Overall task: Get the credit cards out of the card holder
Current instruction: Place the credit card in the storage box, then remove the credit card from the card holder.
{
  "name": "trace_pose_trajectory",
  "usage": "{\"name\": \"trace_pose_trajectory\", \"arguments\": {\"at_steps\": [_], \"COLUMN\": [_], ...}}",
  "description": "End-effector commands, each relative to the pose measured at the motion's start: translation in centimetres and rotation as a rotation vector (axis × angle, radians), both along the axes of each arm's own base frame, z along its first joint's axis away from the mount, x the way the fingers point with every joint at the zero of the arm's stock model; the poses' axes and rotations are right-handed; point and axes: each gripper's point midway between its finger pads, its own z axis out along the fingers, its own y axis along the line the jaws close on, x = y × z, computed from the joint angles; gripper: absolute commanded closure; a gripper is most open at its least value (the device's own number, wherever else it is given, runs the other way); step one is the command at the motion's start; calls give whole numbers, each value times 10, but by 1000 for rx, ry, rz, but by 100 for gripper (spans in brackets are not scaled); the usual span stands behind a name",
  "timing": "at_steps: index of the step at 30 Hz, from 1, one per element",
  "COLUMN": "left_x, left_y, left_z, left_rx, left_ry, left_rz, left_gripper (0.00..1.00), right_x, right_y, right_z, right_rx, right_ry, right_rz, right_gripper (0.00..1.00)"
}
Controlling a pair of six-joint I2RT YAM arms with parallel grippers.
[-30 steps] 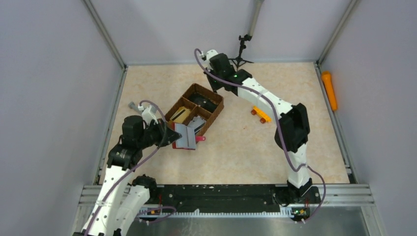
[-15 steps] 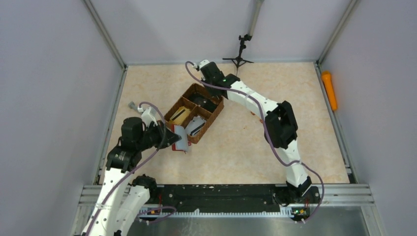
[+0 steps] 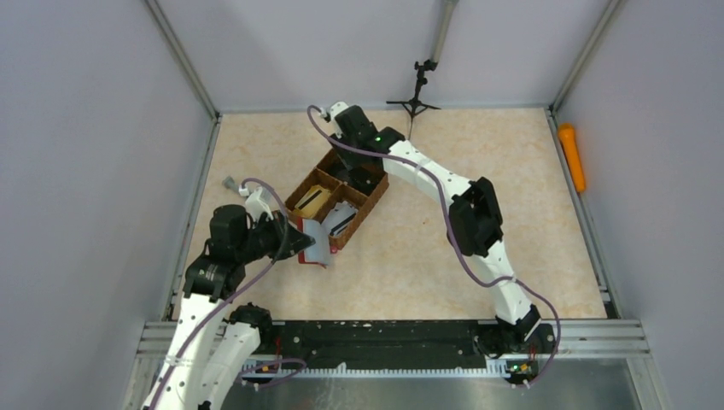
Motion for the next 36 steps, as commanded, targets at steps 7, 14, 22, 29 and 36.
{"name": "trace_pose_trajectory", "arguments": {"at_steps": [7,14,22,29,36], "left_x": [-6,-22,-24,-29,-33], "left_y": [-20,-43,-55,-56,-58], "left_z": [19,37,70,91,103], "left_rx": [-107,-273,-499,-650,-719], "left_ry": [-55,-101,-193,-251,-292], "left_rz": [-127,-297,-366,-379,-380], "left_gripper": [100,100,100,99,98], "right_x": [-39,-127,-196,-242,-260], "right_y": [-14,-44,-93,-111,-118], "right_z": [58,81,93,100,106], "right_rx": [330,669,901,1144,1292], "right_ry": [120,280,294,346,354], "right_rz": [34,208,152,150,179], "right_gripper": [57,5,4,4,3]}}
